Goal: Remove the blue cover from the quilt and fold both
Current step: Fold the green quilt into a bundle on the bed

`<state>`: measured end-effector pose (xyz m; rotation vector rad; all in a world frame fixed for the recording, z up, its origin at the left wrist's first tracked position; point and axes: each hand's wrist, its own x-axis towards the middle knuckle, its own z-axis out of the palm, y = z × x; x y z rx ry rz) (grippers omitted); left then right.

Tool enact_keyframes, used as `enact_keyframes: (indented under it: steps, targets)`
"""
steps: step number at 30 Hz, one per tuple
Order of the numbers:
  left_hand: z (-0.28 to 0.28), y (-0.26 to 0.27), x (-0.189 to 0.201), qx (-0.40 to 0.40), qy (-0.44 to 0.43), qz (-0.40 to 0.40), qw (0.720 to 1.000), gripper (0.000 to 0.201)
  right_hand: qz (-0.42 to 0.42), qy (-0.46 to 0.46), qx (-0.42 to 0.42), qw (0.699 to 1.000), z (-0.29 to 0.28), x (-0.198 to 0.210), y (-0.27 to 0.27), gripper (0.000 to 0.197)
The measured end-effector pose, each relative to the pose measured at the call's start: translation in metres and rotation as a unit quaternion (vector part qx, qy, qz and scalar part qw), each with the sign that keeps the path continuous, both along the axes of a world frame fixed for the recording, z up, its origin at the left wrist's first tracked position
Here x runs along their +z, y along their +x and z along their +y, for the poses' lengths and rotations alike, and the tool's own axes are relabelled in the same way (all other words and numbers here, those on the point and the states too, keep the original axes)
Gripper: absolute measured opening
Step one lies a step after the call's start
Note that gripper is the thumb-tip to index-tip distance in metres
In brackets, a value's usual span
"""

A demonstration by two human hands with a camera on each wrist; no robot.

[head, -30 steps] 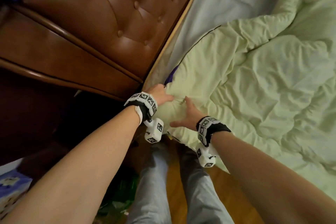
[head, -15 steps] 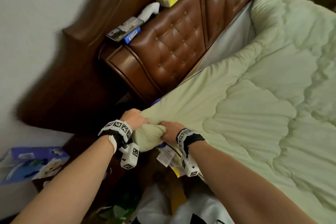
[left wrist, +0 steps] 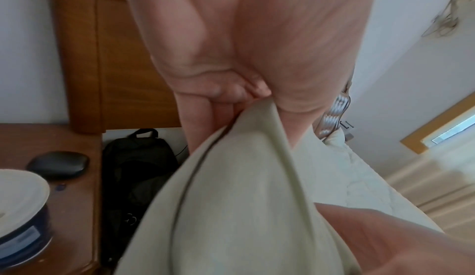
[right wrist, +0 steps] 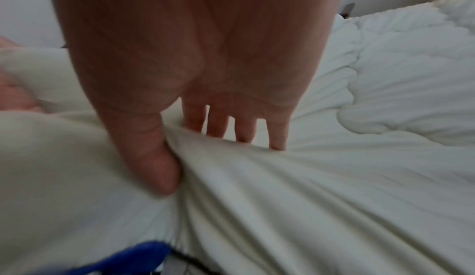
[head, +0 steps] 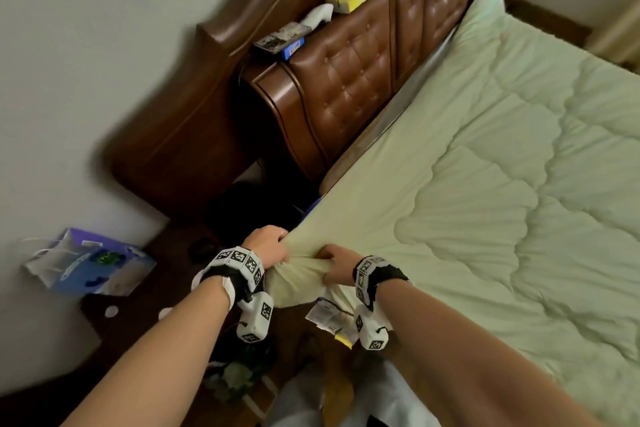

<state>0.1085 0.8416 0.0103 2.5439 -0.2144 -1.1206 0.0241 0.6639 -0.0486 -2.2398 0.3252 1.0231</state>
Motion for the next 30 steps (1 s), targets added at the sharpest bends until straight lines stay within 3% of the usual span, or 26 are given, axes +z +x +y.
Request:
enact_keyframes:
  steps: [3,5,10,12,15,17,18,21,22,24,27,30]
  targets:
    - [-0.004,-0.017,0.004,-0.026,-0.028,-0.006,0.999,0.025,0.008,-0.014,-0.059,0.998,-0.006,0.009,-0.017,0.090]
    - [-0.010,-0.024,0.007,-0.040,-0.038,-0.021,0.998,0.025,-0.011,-0.015,-0.081,0.997,-0.013,0.013,-0.027,0.094]
    - [-0.024,-0.029,0.017,-0.025,-0.019,-0.045,0.998,0.031,-0.077,-0.019,-0.060,0.995,-0.025,0.024,-0.053,0.060]
    - [-0.036,-0.033,0.027,-0.006,-0.023,-0.074,0.997,0.037,-0.108,-0.028,-0.045,0.993,-0.030,0.030,-0.057,0.062]
    - [-0.052,-0.039,0.048,0.035,-0.090,-0.127,0.987,0.064,-0.169,-0.041,-0.024,0.984,-0.034,0.040,-0.064,0.109]
    - [-0.068,-0.042,0.065,0.015,-0.155,-0.150,0.976,0.064,-0.206,-0.071,-0.038,0.975,-0.033,0.051,-0.068,0.130]
    - [-0.078,-0.042,0.074,-0.005,-0.180,-0.156,0.971,0.056,-0.223,-0.090,-0.066,0.969,-0.035,0.057,-0.069,0.123]
    - [-0.107,-0.042,0.092,-0.036,-0.229,-0.139,0.963,0.040,-0.268,-0.160,-0.130,0.941,-0.057,0.081,-0.072,0.063]
    - [-0.117,-0.042,0.097,-0.044,-0.243,-0.125,0.961,0.038,-0.264,-0.181,-0.133,0.938,-0.068,0.092,-0.074,0.052]
    - [-0.137,-0.039,0.102,-0.057,-0.263,-0.104,0.957,0.035,-0.252,-0.201,-0.159,0.933,-0.094,0.115,-0.082,0.045]
    - [-0.168,-0.041,0.117,-0.113,-0.286,-0.117,0.944,0.044,-0.269,-0.142,-0.274,0.913,-0.127,0.144,-0.105,0.038]
    - [-0.201,-0.051,0.133,-0.249,-0.264,-0.165,0.917,0.066,-0.279,-0.079,-0.383,0.877,-0.145,0.161,-0.135,0.024]
